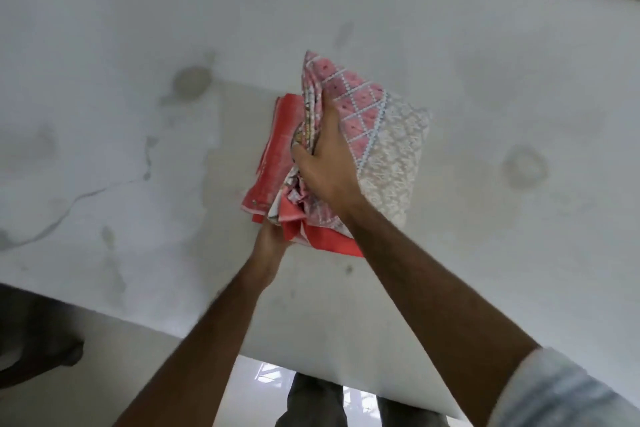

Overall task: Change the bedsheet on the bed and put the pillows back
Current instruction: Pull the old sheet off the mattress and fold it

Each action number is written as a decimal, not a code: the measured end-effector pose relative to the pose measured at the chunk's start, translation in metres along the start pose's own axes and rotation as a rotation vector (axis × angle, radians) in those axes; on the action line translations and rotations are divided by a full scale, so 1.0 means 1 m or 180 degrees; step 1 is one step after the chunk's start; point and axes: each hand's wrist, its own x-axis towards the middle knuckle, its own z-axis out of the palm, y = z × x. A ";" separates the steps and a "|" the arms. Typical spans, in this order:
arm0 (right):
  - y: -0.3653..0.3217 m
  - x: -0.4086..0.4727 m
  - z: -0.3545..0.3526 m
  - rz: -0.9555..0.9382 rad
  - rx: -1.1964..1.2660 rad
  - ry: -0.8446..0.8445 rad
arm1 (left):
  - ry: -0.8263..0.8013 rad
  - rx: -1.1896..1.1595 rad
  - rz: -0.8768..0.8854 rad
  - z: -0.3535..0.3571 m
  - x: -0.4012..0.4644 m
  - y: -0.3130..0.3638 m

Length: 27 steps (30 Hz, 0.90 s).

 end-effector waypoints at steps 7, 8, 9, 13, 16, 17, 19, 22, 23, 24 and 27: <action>0.040 0.034 0.041 0.0464 0.0012 -0.1064 | -0.0080 0.0574 0.0201 -0.047 0.027 0.000; 0.041 0.031 0.035 0.0056 -0.0273 -0.0797 | 0.0028 0.0709 0.0365 -0.050 0.031 -0.001; 0.046 0.026 0.025 -0.0437 -0.0735 -0.0439 | 0.0135 0.0850 0.0462 -0.052 0.034 -0.001; 0.091 0.006 -0.021 -0.1130 -0.3107 0.0571 | 0.0539 0.1247 0.0480 -0.051 0.042 -0.004; 0.122 0.027 -0.033 -0.0757 -0.3761 0.0154 | 0.0759 0.1566 0.0407 -0.047 0.044 -0.004; 0.129 0.036 -0.032 -0.0679 -0.3751 0.0015 | 0.0758 0.1657 0.0406 -0.045 0.045 -0.001; 0.137 0.051 -0.028 -0.0516 -0.3610 -0.0221 | 0.0703 0.1707 0.0389 -0.043 0.052 0.005; 0.137 0.064 -0.033 -0.0211 -0.3393 -0.0632 | 0.0573 0.1823 0.0191 -0.039 0.059 0.021; 0.134 0.068 -0.037 -0.0108 -0.3283 -0.0806 | 0.0585 0.1891 0.0057 -0.038 0.059 0.026; 0.130 0.071 -0.041 -0.0052 -0.3143 -0.0940 | 0.0618 0.2021 -0.0023 -0.037 0.059 0.030; 0.120 0.057 -0.049 -0.0345 -0.3002 -0.0578 | 0.1327 0.2729 0.0825 -0.036 0.051 0.038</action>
